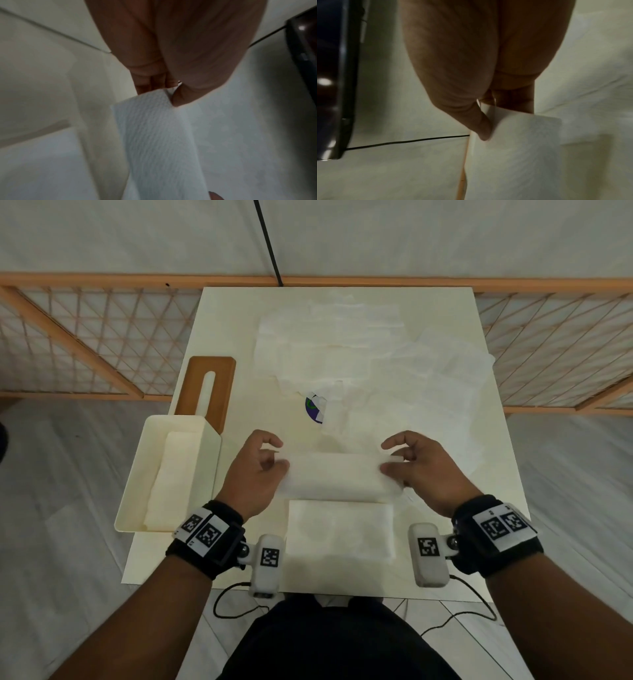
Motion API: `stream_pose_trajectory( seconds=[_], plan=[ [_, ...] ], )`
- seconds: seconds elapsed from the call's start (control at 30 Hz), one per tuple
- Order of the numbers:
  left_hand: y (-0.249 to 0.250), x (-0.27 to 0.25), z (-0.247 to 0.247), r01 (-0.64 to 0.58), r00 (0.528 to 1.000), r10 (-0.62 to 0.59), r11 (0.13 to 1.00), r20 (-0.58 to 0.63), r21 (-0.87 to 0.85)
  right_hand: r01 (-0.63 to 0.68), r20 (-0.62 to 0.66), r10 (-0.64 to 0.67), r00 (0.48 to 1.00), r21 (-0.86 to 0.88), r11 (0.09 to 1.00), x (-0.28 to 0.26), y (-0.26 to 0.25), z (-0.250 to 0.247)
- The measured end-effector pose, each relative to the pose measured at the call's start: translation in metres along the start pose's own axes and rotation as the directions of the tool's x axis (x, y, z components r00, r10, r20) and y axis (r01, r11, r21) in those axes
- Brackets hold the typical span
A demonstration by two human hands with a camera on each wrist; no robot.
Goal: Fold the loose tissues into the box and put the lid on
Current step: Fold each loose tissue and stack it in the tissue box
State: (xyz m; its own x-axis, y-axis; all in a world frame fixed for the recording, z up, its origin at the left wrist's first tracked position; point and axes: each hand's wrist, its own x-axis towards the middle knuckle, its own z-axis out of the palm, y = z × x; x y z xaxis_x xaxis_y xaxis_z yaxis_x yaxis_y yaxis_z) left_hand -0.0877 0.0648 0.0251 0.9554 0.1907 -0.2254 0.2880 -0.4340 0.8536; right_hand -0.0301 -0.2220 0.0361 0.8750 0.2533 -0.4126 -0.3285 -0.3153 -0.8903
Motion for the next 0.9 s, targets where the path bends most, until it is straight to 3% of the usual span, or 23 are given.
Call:
stream_pose_trajectory(
  seconds=[0.1, 0.27, 0.4, 0.77, 0.9],
  plan=[
    [-0.021, -0.007, 0.014, 0.045, 0.999, -0.043, 0.989, -0.018, 0.143, -0.074, -0.073, 0.066, 0.995, -0.115, 0.991, -0.002, 0.032, 0.006],
    [-0.053, -0.024, 0.042, 0.133, 0.983, -0.164, 0.943, 0.078, 0.305, -0.132, -0.125, 0.087, 0.988, -0.415, 0.900, -0.006, 0.081, 0.028],
    [-0.064, -0.031, 0.053, 0.187, 0.972, -0.222, 0.929, 0.077, 0.320, -0.150, -0.136, 0.099, 0.986, -0.435, 0.888, -0.007, 0.100, 0.041],
    [-0.083, -0.024, 0.064, 0.160, 0.981, -0.189, 0.916, 0.045, 0.367, -0.133, -0.147, 0.070, 0.987, -0.483, 0.865, 0.001, 0.112, 0.043],
    [-0.085, -0.021, 0.064, 0.135, 0.986, -0.160, 0.913, 0.036, 0.385, -0.087, -0.221, -0.063, 0.973, -0.608, 0.790, 0.014, 0.114, 0.023]
  ],
)
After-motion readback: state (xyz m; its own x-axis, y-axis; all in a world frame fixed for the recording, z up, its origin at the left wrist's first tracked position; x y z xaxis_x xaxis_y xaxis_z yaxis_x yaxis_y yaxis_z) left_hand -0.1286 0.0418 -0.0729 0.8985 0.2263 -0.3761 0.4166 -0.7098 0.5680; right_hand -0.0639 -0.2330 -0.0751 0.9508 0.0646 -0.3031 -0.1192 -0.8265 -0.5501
